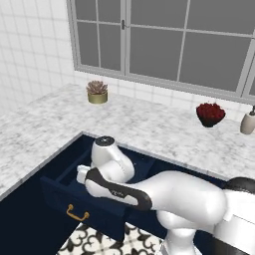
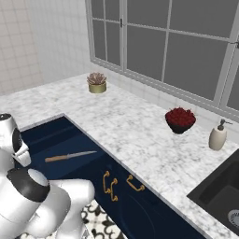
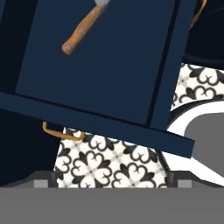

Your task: Pick up the knife from the drawer and place it on the cutting board. Then place the meat from the plate to the cutting board.

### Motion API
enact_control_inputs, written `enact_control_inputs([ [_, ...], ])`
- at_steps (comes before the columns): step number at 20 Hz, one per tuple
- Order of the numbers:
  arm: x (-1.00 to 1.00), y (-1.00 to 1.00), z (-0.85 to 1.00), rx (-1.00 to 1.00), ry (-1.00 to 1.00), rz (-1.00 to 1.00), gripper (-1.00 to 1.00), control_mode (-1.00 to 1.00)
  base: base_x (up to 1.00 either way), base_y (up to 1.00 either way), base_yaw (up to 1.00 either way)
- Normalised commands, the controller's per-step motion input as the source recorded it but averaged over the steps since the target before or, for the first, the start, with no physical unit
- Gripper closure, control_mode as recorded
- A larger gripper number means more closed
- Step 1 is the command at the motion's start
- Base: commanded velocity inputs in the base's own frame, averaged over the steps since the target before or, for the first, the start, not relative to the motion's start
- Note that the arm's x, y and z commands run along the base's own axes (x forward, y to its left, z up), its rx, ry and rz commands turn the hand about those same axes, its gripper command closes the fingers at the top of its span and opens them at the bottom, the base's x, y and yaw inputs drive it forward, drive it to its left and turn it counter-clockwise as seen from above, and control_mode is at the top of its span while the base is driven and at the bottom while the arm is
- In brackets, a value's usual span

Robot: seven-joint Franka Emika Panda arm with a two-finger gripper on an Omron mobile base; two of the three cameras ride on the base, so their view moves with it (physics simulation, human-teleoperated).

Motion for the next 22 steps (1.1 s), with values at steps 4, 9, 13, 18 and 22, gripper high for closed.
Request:
enact_control_inputs([
  [4,0.34,-0.48,0.23,0.04,0.00,-0.06,-1.00,-1.00,0.00,0.00,0.00],
  [9,0.61,-0.29,-0.01,-0.01,0.04,0.00,-1.00,-1.00,0.00,0.00,0.00],
  [13,0.77,-0.09,-0.12,-0.07,0.10,0.05,-1.00,-1.00,0.00,0.00,0.00],
  [18,0.62,0.01,-0.11,-0.07,0.06,0.02,-1.00,-1.00,0.00,0.00,0.00],
  [22,0.39,0.11,-0.09,-0.03,0.00,-0.01,-1.00,-1.00,0.00,0.00,0.00],
])
